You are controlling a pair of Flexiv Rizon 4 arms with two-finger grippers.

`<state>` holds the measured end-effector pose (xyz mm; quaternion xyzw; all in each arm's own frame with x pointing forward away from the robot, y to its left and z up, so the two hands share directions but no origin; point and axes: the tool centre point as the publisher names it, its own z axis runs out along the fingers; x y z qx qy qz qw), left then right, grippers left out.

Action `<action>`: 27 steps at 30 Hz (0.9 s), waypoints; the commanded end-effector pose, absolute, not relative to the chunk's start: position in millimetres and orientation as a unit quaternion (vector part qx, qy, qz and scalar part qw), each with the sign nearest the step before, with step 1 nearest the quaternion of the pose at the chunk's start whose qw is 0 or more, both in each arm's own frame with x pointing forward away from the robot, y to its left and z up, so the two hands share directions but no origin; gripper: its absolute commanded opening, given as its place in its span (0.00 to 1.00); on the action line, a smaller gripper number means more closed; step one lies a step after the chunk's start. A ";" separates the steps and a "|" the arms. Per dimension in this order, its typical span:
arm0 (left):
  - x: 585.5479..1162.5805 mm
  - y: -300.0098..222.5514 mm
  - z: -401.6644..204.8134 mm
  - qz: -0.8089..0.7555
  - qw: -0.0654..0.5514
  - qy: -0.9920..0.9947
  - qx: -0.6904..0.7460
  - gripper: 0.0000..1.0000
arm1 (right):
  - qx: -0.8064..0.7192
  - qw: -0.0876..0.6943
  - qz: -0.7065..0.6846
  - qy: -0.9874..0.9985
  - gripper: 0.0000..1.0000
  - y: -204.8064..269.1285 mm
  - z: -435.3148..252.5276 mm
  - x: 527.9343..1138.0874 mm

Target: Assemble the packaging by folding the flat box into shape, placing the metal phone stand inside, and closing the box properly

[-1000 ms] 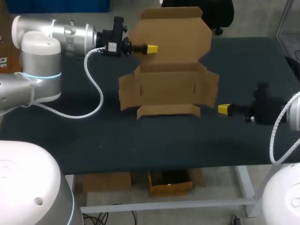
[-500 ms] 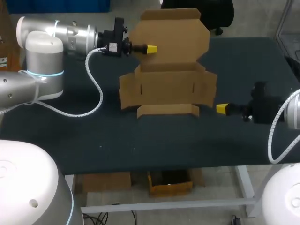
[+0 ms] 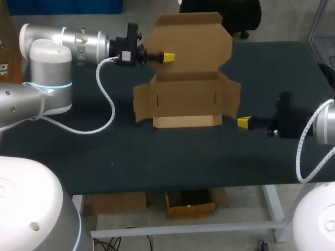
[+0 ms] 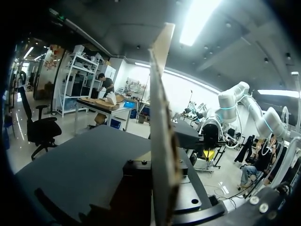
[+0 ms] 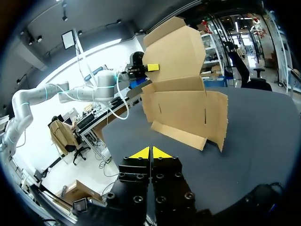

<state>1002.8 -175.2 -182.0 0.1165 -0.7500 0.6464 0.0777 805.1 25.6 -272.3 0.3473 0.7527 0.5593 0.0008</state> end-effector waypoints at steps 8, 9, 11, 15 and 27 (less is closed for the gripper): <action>1002.1 -173.6 -186.3 0.649 0.079 -0.749 0.109 0.00 | 0.355 0.043 0.550 0.754 0.00 58.8 -285.9 806.7; 1002.5 -173.4 -187.0 0.648 0.080 -0.749 0.109 0.00 | 0.356 0.046 0.550 0.754 0.00 62.4 -288.3 807.1; 1002.5 -173.4 -187.0 0.648 0.080 -0.749 0.109 0.00 | 0.355 0.049 0.552 0.753 0.00 67.3 -291.7 807.5; 1002.5 -173.4 -187.0 0.648 0.080 -0.749 0.109 0.00 | 0.357 0.052 0.554 0.750 0.00 73.4 -298.0 810.2; 1002.5 -173.4 -187.0 0.648 0.080 -0.749 0.109 0.00 | 0.364 0.062 0.530 0.764 0.00 102.5 -320.8 833.1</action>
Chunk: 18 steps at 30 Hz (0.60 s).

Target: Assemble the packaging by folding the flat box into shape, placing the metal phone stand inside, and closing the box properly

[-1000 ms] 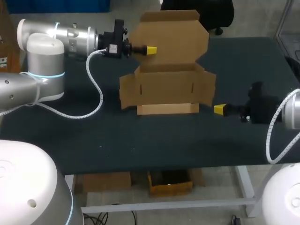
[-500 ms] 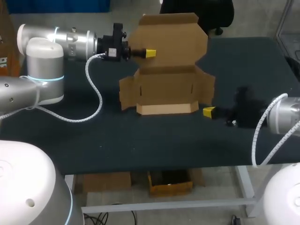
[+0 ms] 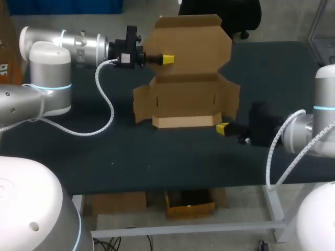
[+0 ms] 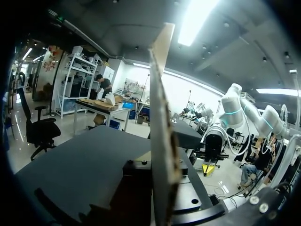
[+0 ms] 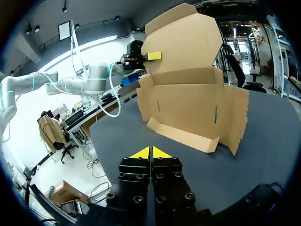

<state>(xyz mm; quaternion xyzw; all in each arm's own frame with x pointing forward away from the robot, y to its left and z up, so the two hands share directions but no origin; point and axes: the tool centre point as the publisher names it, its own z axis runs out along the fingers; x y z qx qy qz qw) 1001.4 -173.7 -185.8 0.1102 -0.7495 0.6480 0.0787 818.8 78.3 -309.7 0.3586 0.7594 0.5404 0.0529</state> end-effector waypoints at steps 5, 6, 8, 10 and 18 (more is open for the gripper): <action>1002.5 -173.4 -187.0 0.648 0.080 -0.749 0.109 0.00 | 0.366 0.070 0.519 0.770 0.00 115.2 -327.7 845.1; 1002.5 -173.4 -187.0 0.648 0.080 -0.749 0.109 0.00 | 0.366 0.071 0.517 0.771 0.00 117.7 -328.7 847.0; 1002.5 -173.4 -187.0 0.648 0.080 -0.749 0.109 0.00 | 0.366 0.072 0.516 0.771 0.00 121.8 -331.0 850.3; 1002.5 -173.4 -187.0 0.648 0.080 -0.749 0.109 0.00 | 0.367 0.075 0.511 0.774 0.00 126.6 -334.9 854.1; 1002.5 -173.4 -187.0 0.648 0.080 -0.749 0.109 0.00 | 0.373 0.081 0.502 0.776 0.00 141.3 -350.7 865.3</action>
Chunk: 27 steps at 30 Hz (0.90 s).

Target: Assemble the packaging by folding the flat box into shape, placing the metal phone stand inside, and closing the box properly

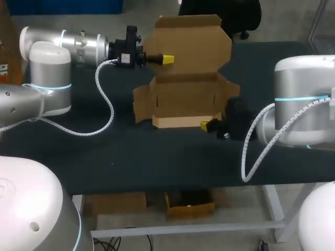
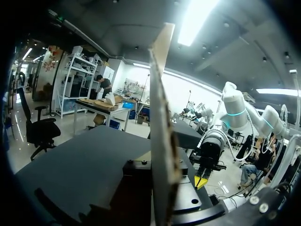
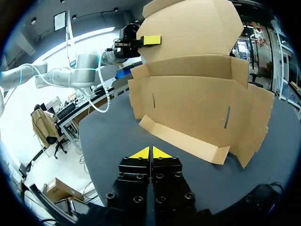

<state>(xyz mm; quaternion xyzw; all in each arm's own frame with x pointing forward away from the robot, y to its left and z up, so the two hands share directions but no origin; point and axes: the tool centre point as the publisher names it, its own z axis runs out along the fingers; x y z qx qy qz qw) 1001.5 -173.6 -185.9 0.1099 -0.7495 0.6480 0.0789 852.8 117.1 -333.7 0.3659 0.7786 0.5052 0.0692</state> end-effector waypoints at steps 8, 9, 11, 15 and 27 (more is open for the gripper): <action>1002.5 -173.4 -187.0 0.648 0.080 -0.749 0.109 0.00 | 0.386 0.093 0.495 0.773 0.00 153.1 -365.4 877.7; 1002.5 -173.4 -187.0 0.648 0.080 -0.749 0.109 0.00 | 0.394 0.095 0.490 0.772 0.00 153.9 -367.9 879.5; 1002.5 -173.4 -187.0 0.648 0.080 -0.749 0.109 0.00 | 0.394 0.095 0.490 0.772 0.00 153.9 -367.9 879.5; 1002.5 -173.4 -187.0 0.648 0.080 -0.749 0.109 0.00 | 0.394 0.095 0.490 0.772 0.00 153.9 -367.9 879.5; 1002.5 -173.4 -187.0 0.648 0.080 -0.749 0.109 0.00 | 0.397 0.115 0.494 0.765 0.00 156.8 -375.1 890.3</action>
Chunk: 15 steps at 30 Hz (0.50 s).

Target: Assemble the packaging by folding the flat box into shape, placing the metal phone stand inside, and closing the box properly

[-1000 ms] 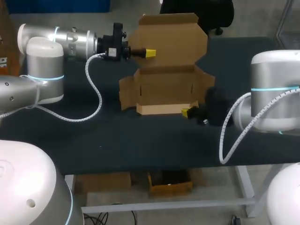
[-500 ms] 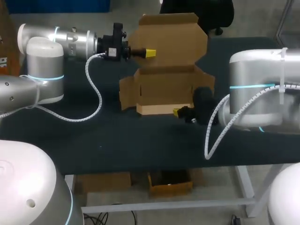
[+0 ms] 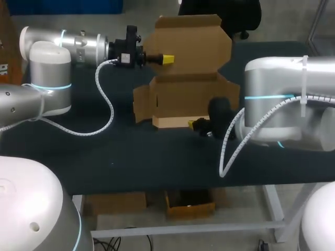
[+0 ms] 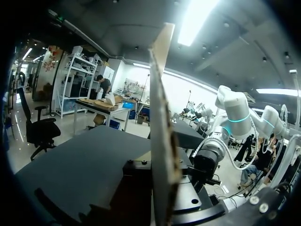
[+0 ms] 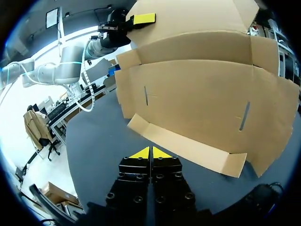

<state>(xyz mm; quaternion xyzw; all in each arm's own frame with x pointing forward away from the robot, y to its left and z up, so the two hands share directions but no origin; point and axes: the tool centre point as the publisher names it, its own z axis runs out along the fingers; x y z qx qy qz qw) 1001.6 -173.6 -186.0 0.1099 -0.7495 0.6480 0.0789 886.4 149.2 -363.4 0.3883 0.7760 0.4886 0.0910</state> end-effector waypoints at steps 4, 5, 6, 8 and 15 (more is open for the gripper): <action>1002.5 -173.4 -187.0 0.648 0.080 -0.749 0.109 0.00 | 0.403 0.122 0.498 0.759 0.00 158.0 -383.4 898.5; 1002.5 -173.4 -187.0 0.648 0.080 -0.749 0.109 0.00 | 0.403 0.122 0.500 0.757 0.00 157.9 -384.5 899.8; 1002.5 -173.4 -187.0 0.648 0.080 -0.749 0.109 0.00 | 0.403 0.123 0.500 0.756 0.00 158.0 -385.3 900.7; 1002.5 -173.4 -187.0 0.648 0.080 -0.749 0.109 0.00 | 0.403 0.123 0.504 0.754 0.00 158.4 -386.2 901.5; 1002.5 -173.4 -187.0 0.648 0.080 -0.749 0.109 0.00 | 0.404 0.127 0.502 0.754 0.00 160.0 -395.4 908.4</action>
